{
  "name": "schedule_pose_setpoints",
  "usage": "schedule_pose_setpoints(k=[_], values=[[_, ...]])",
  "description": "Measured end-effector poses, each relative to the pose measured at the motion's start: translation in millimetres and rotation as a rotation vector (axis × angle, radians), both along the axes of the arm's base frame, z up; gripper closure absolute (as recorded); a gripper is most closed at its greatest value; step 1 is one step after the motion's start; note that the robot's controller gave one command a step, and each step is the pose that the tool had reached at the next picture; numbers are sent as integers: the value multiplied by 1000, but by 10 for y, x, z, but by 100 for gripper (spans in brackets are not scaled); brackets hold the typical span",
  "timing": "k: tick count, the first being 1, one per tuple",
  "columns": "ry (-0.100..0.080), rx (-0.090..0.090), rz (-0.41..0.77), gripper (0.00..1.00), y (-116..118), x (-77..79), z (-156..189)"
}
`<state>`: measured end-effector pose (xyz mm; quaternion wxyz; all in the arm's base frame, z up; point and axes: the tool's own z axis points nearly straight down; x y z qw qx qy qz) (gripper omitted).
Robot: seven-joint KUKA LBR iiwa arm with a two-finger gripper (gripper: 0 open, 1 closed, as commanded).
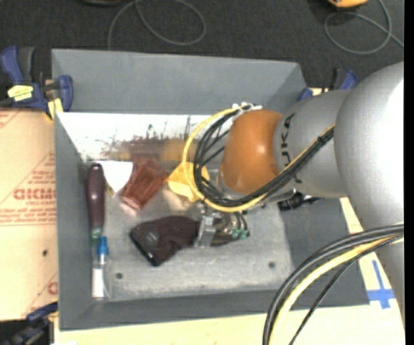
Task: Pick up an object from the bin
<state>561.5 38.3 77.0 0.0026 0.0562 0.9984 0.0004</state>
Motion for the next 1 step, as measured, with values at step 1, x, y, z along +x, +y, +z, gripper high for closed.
schedule_pose_setpoints(k=[1], values=[[-3, 0, 25, 100, 39, -92, 1274]])
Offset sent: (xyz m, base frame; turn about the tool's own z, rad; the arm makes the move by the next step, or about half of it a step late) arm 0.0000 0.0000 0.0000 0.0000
